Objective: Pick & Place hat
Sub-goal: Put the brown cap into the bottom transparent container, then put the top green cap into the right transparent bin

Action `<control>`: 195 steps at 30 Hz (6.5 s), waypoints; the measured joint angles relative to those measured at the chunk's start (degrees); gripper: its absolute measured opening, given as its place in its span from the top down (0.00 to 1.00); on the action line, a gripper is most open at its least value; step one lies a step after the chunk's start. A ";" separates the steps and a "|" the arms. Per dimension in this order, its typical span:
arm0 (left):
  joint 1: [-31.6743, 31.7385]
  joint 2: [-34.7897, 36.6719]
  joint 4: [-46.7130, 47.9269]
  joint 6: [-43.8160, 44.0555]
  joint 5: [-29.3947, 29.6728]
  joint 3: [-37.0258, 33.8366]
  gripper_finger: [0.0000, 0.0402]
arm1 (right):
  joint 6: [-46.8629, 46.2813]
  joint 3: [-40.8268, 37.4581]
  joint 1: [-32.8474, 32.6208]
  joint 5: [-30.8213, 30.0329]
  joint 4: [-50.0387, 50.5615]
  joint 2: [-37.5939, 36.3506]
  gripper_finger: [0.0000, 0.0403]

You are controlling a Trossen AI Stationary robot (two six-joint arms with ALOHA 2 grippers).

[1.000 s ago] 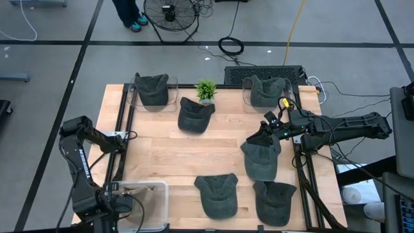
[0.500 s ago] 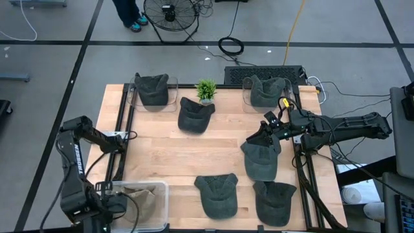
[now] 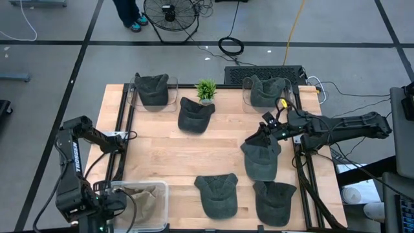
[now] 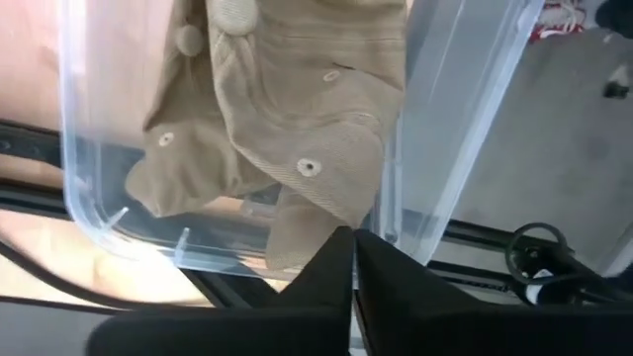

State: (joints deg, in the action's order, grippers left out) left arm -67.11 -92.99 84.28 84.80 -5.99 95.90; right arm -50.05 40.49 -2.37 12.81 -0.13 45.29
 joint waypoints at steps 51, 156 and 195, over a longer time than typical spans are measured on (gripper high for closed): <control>3.98 -4.90 -1.49 8.23 -4.78 -10.53 0.94 | 3.68 0.00 0.01 -2.26 -3.05 2.52 0.84; 47.71 2.32 -56.12 -48.34 22.10 -3.13 0.63 | 14.92 12.59 -14.35 -14.96 29.82 10.86 0.65; 64.54 5.62 -44.69 -58.55 6.00 -3.13 0.76 | 17.75 -11.52 -6.65 -2.19 32.69 12.49 0.92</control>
State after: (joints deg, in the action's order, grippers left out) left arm -2.57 -87.37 39.59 26.26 0.01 92.77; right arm -32.29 28.97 -9.02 10.61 32.56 57.78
